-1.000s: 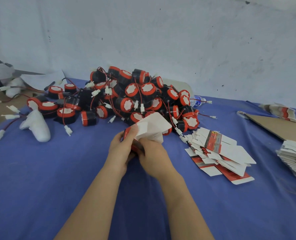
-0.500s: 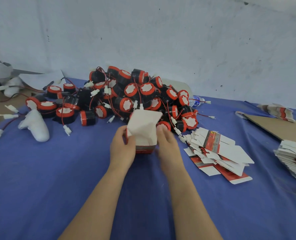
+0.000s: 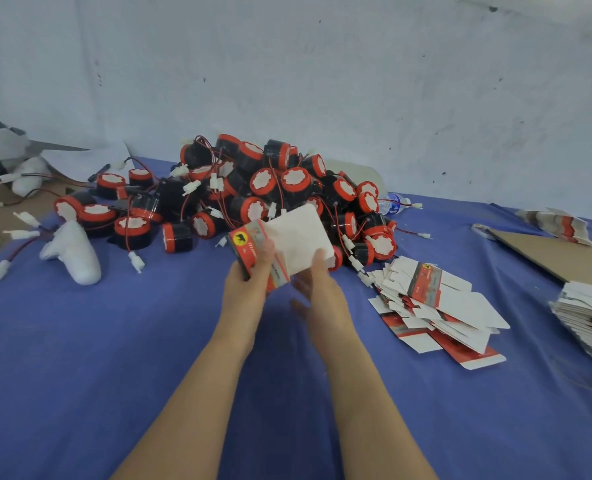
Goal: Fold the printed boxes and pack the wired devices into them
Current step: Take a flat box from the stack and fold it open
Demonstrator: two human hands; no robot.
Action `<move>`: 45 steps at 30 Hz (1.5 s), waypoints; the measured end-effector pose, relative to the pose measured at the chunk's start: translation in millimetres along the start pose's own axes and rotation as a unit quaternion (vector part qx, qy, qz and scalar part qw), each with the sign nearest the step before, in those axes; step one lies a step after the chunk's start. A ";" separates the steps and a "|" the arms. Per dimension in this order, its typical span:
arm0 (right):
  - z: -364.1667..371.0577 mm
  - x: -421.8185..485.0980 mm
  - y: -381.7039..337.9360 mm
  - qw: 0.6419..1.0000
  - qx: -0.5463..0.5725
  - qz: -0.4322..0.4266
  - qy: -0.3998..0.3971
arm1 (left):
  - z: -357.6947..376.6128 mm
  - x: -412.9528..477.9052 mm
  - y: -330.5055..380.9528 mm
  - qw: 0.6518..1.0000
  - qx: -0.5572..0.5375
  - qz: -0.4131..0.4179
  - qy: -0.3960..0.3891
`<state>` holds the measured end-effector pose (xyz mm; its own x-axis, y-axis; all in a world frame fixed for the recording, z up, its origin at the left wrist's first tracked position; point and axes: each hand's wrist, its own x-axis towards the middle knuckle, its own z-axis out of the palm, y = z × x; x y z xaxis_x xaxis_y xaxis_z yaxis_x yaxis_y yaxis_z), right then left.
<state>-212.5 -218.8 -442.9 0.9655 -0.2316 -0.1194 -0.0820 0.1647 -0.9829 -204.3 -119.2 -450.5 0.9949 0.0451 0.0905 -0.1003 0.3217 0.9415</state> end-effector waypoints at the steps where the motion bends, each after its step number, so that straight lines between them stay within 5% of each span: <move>1: -4.3 0.9 -3.0 0.996 0.085 -0.008 0.015 | -2.4 1.5 0.1 1.000 -0.006 -0.019 -0.005; 3: -19.9 4.1 -10.4 0.971 0.239 -0.018 0.019 | -2.7 1.5 -0.8 0.997 0.011 -0.061 -0.043; 5: -30.4 4.0 -11.2 0.960 0.280 0.009 0.012 | 1.1 -0.6 -4.5 0.993 0.056 -0.065 -0.079; 10: -26.5 0.3 -2.5 0.993 0.092 -0.010 -0.074 | -0.7 -0.2 -6.3 0.993 0.103 0.003 -0.055; 12: -22.2 1.6 0.2 0.993 -0.083 -0.080 0.008 | 0.9 -2.9 -6.8 0.989 0.124 0.009 -0.076; 14: -22.5 2.2 1.8 0.975 -0.143 -0.150 0.081 | 4.0 -5.0 -5.3 0.989 0.115 0.012 -0.088; 18: -23.8 -1.1 -9.2 0.992 -0.019 -0.123 0.026 | 2.3 -2.6 -0.2 0.995 0.082 0.014 -0.055; 32: -6.1 -0.3 11.9 0.968 -0.169 -0.179 -0.040 | 2.5 3.8 -15.2 0.980 0.188 0.056 0.016; 39: 10.3 -5.7 15.3 0.979 -0.119 -0.146 -0.083 | 7.4 0.4 -16.0 0.991 0.080 0.101 0.019; 45: -0.7 -0.8 5.4 0.993 -0.023 -0.090 -0.074 | -0.1 2.4 -8.6 0.994 0.091 0.060 0.020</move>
<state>-213.8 -218.4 -448.2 0.9909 -0.1093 0.0779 0.0878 0.0894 -0.9921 -201.1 -121.8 -458.4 0.9742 0.1113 0.1963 -0.2105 0.1352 0.9682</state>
